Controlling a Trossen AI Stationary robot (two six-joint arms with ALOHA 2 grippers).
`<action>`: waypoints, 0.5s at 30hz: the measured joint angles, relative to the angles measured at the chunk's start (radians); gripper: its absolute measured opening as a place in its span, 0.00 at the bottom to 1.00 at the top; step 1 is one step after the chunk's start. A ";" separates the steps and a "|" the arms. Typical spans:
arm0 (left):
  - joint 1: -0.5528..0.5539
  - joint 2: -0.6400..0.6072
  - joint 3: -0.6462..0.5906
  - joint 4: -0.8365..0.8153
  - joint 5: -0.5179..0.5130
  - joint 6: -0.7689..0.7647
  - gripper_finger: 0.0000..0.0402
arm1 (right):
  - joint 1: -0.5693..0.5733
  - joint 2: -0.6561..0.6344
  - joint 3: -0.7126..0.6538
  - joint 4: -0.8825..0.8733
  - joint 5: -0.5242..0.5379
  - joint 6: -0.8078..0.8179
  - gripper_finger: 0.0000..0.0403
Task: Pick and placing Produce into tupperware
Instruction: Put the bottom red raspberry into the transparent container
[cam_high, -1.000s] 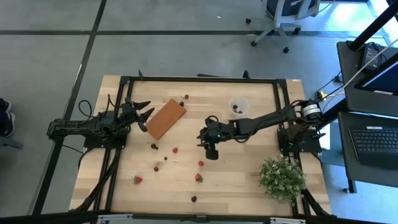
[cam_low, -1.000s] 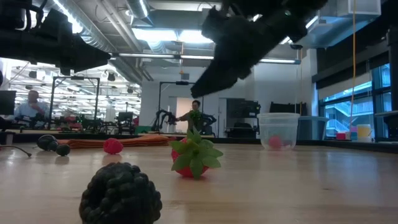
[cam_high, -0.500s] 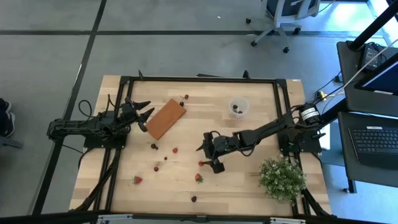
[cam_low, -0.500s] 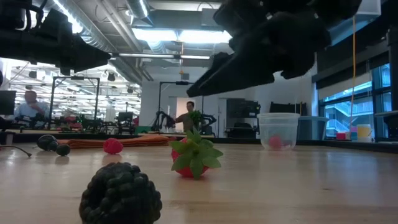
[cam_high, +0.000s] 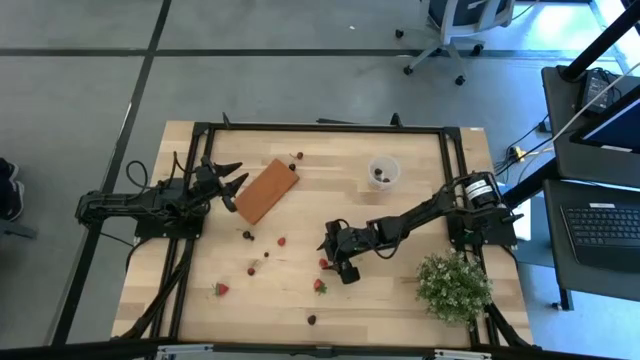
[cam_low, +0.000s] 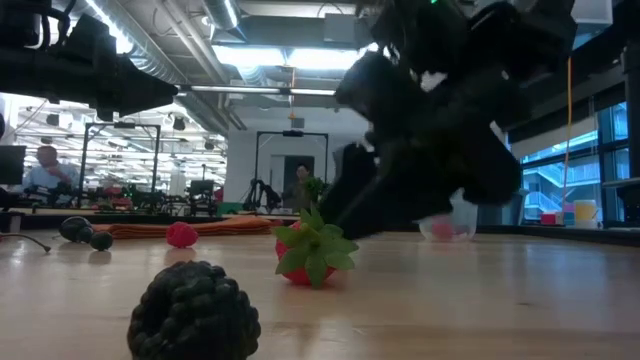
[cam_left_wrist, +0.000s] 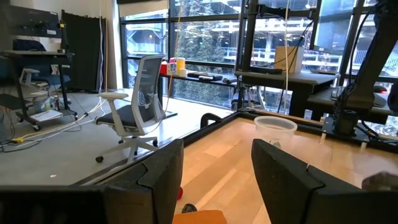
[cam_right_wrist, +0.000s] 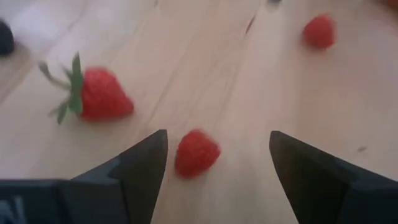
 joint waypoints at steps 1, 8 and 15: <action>0.000 0.000 0.000 0.000 0.000 0.000 0.46 | 0.001 0.011 0.000 0.002 -0.004 0.000 0.69; 0.000 0.000 0.000 0.000 0.000 0.000 0.46 | 0.001 0.043 0.002 0.014 -0.014 0.006 0.64; 0.000 0.000 0.000 0.000 0.000 0.000 0.46 | 0.001 0.044 0.002 0.011 -0.019 0.005 0.52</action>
